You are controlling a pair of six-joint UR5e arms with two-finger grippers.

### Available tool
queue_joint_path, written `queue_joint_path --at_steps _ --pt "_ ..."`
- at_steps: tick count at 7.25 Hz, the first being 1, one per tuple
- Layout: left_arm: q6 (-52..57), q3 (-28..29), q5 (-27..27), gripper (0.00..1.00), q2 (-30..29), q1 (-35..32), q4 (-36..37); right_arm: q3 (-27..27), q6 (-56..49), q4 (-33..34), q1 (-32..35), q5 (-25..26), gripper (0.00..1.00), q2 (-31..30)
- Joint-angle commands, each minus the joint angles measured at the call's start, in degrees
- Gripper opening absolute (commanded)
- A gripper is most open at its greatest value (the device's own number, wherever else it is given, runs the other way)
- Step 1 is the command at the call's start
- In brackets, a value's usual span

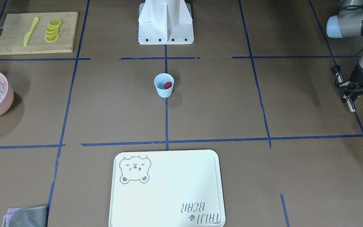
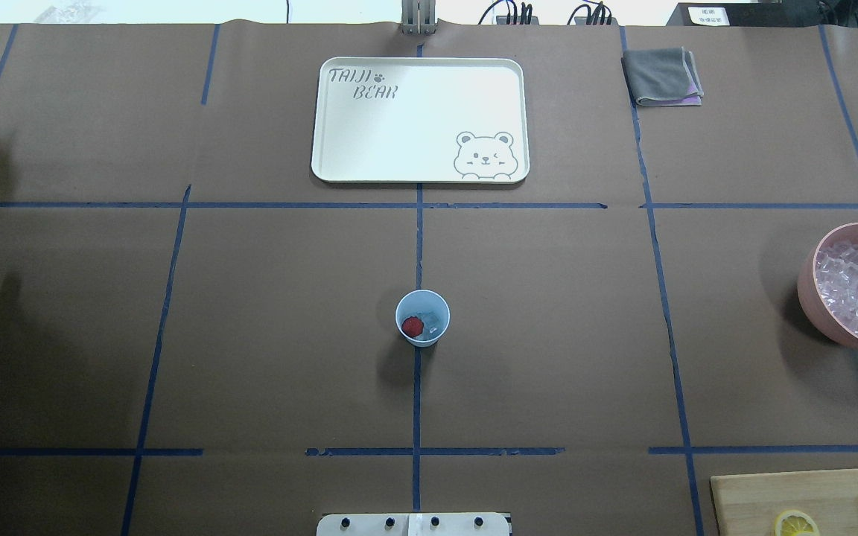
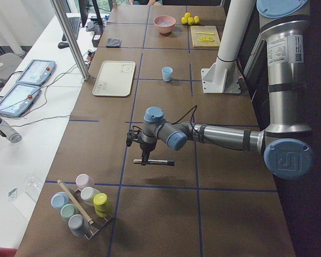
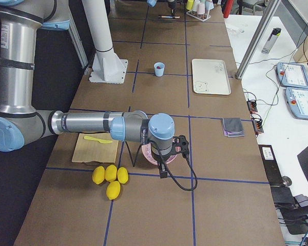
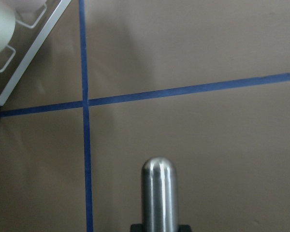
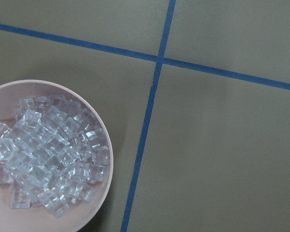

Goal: Mash ice and strawberries in cup

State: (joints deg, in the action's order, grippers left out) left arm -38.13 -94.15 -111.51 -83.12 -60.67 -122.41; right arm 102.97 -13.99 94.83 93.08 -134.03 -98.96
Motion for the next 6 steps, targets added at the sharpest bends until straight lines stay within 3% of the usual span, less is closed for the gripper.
queue_joint_path --at_steps 1,5,6 --pt "-2.8 2.4 0.0 0.07 -0.5 0.1 -2.2 0.0 0.0 0.0 0.0 0.1 0.99 0.0" --pt "-2.9 4.6 0.0 0.12 -2.3 0.3 -2.3 0.0 0.0 0.0 0.0 0.1 0.99 0.1" --pt "-2.9 4.6 0.0 0.24 -2.4 1.4 -2.4 0.0 -0.1 0.0 0.0 0.1 0.99 0.1"
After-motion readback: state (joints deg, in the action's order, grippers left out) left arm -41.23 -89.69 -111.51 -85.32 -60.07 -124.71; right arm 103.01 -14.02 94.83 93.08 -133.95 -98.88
